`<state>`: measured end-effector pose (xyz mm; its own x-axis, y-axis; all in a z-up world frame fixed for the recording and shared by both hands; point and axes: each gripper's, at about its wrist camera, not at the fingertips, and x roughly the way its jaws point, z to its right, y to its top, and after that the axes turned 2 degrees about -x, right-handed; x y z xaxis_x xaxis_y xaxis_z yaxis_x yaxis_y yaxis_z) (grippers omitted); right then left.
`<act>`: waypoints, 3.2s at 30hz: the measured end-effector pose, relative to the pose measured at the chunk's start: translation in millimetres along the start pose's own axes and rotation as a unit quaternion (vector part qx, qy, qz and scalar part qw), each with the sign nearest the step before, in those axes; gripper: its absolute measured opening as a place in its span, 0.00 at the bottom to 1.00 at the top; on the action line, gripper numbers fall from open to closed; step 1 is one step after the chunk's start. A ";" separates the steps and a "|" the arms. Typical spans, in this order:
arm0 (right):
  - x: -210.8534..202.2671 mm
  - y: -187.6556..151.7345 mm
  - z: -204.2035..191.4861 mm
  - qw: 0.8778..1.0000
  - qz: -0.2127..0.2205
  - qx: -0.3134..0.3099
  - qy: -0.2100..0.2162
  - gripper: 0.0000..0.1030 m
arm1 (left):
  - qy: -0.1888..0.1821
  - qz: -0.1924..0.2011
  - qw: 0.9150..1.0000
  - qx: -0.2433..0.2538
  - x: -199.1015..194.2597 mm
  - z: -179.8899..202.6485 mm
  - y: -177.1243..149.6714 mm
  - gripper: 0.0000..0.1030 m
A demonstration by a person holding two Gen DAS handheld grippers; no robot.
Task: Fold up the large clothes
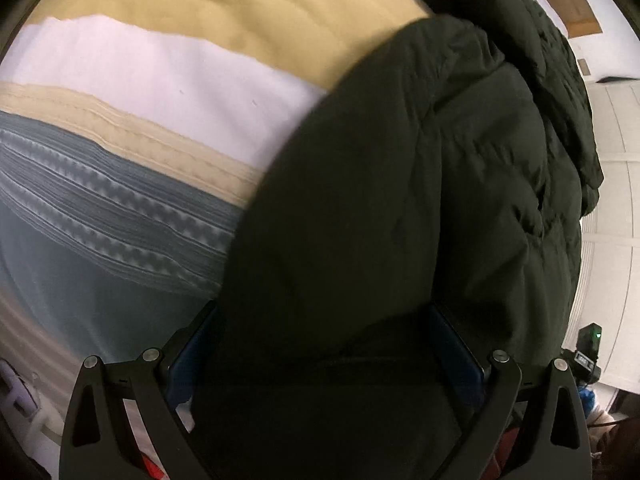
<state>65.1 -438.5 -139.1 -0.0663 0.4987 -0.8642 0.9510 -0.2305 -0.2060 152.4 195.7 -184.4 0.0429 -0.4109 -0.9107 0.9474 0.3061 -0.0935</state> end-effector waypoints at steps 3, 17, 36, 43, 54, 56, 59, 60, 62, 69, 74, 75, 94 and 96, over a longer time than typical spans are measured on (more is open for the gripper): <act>4.5 0.6 3.3 1.000 -0.011 0.011 0.011 0.72 | -0.011 -0.007 1.000 -0.005 4.2 -0.1 -6.3 0.78; -19.4 14.0 -68.1 0.997 -0.009 -0.042 0.060 0.09 | -0.032 -0.003 0.999 0.014 -20.0 45.3 -19.1 0.08; -144.9 127.9 -153.6 0.974 0.188 -0.109 0.058 0.08 | -0.075 0.138 0.987 0.022 -106.0 130.4 134.7 0.07; -183.5 180.5 -183.4 0.960 0.254 -0.101 0.057 0.08 | -0.103 0.181 0.978 0.020 -141.9 160.4 186.4 0.07; -187.5 280.4 -189.5 0.954 0.290 -0.020 0.067 0.08 | -0.147 0.179 0.972 -0.026 -117.1 183.1 275.7 0.07; -180.1 300.1 -187.2 0.953 0.294 0.002 0.072 0.08 | -0.150 0.176 0.972 -0.038 -106.1 184.5 294.5 0.08; -167.6 326.5 -178.8 0.950 0.300 0.037 0.077 0.08 | -0.145 0.175 0.972 -0.052 -87.5 186.9 321.4 0.08; -163.4 337.6 -174.8 0.949 0.301 0.051 0.080 0.08 | -0.143 0.174 0.972 -0.058 -81.5 187.2 329.5 0.08; -157.3 354.9 -168.1 0.947 0.303 0.071 0.082 0.08 | -0.145 0.174 0.971 -0.074 -69.3 187.0 346.9 0.08; -131.0 406.9 -158.0 0.949 0.297 0.087 0.065 0.08 | -0.138 0.178 0.971 -0.079 -39.8 197.5 385.3 0.08; -107.1 429.0 -152.1 0.951 0.290 0.093 0.060 0.08 | -0.131 0.173 0.972 -0.088 -16.7 197.0 396.3 0.09; -101.6 431.9 -150.3 0.951 0.287 0.096 0.063 0.08 | -0.132 0.171 0.972 -0.092 -13.5 195.9 396.0 0.09; -128.0 413.4 -158.9 0.951 0.297 0.050 0.064 0.28 | -0.207 0.179 0.958 -0.088 -61.0 201.8 384.9 0.77; -135.6 408.3 -157.6 0.946 0.306 0.054 0.088 0.52 | -0.218 0.179 0.955 -0.090 -67.4 202.2 384.8 0.79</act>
<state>510.0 -468.5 -33.7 0.5470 0.3738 -0.7491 0.7581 -0.6007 0.2538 578.2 167.5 -77.6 0.5198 -0.5588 -0.6462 0.7789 0.6207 0.0898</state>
